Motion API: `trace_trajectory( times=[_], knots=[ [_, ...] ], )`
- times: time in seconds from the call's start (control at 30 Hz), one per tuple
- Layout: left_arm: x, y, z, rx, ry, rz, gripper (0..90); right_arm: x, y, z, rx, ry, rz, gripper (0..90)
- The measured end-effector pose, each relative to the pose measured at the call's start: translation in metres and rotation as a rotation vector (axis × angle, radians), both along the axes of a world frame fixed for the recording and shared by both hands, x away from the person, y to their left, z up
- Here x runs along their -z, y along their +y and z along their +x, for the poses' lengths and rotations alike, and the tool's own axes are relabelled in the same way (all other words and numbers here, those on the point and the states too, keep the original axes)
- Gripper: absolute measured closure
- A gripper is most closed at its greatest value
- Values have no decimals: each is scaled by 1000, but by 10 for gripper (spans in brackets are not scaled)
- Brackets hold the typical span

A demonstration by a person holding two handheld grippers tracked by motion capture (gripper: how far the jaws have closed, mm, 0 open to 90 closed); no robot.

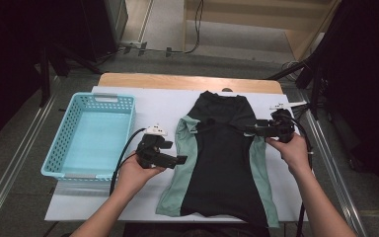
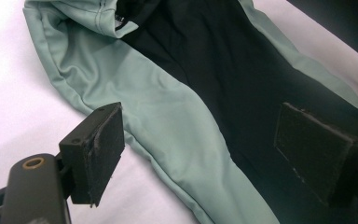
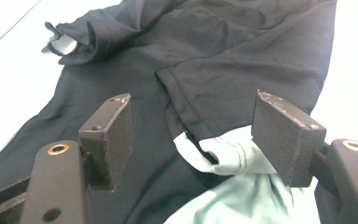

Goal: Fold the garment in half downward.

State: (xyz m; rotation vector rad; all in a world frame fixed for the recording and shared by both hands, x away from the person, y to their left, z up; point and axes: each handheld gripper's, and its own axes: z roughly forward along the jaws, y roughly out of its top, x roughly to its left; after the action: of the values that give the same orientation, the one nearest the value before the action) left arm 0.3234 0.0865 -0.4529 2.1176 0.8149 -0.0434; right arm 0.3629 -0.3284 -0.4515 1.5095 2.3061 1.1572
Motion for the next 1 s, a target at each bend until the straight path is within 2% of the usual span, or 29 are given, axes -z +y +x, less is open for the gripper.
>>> trace_trajectory(
  times=[0.27,0.53,0.6,0.83,0.93,1.0],
  knots=[
    [1,-2,14,-26,1,29,186,2,-7,-4,17,2,-2,287],
    [3,-12,27,-27,9,67,206,4,-9,-5,16,16,-13,292],
    [3,-15,30,-20,19,67,209,3,-10,-5,20,14,-9,292],
    [-1,-22,42,-30,12,58,219,2,-13,-3,31,9,1,292],
    [-2,-27,46,-33,-4,99,219,3,-15,-2,38,14,-7,292],
    [-3,-29,49,-35,4,97,219,3,-17,-1,52,28,4,292]
  ],
)
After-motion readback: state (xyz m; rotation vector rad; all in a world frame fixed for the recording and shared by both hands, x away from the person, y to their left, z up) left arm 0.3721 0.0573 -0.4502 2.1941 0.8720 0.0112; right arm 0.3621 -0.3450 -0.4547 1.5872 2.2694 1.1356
